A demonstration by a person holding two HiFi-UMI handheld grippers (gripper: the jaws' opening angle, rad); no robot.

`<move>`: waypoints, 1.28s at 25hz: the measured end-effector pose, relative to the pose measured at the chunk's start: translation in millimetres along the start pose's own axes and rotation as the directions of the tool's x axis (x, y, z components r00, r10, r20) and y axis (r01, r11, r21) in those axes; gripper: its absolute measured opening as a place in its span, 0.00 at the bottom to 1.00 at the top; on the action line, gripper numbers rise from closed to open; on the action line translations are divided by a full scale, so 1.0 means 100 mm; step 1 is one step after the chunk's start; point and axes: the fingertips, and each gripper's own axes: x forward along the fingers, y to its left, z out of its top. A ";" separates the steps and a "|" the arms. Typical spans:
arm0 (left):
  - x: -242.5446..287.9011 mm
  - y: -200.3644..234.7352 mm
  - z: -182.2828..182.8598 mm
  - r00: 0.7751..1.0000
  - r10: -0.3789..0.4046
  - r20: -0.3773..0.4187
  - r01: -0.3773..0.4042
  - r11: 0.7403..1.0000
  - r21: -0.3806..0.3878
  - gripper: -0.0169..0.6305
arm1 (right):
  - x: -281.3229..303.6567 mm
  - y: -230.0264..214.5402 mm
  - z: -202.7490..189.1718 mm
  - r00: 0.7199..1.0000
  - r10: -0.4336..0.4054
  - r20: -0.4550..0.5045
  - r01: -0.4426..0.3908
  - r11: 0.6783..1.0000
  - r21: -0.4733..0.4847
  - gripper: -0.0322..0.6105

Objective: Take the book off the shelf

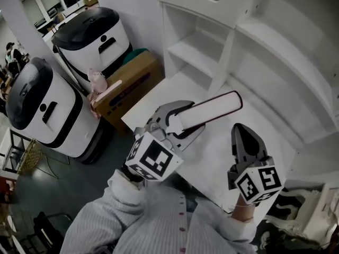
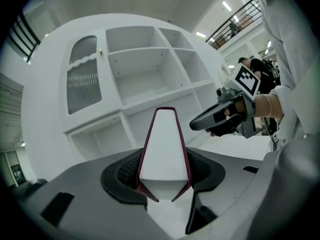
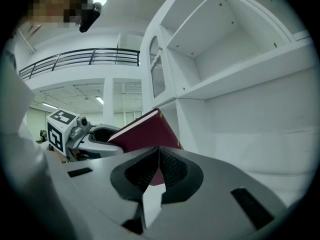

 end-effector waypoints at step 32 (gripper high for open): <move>1.26 -0.70 -0.21 0.961 -0.277 0.020 0.274 0.934 -0.230 0.38 | -0.07 -0.94 -0.25 0.977 -0.205 -0.066 0.208 0.977 0.039 0.07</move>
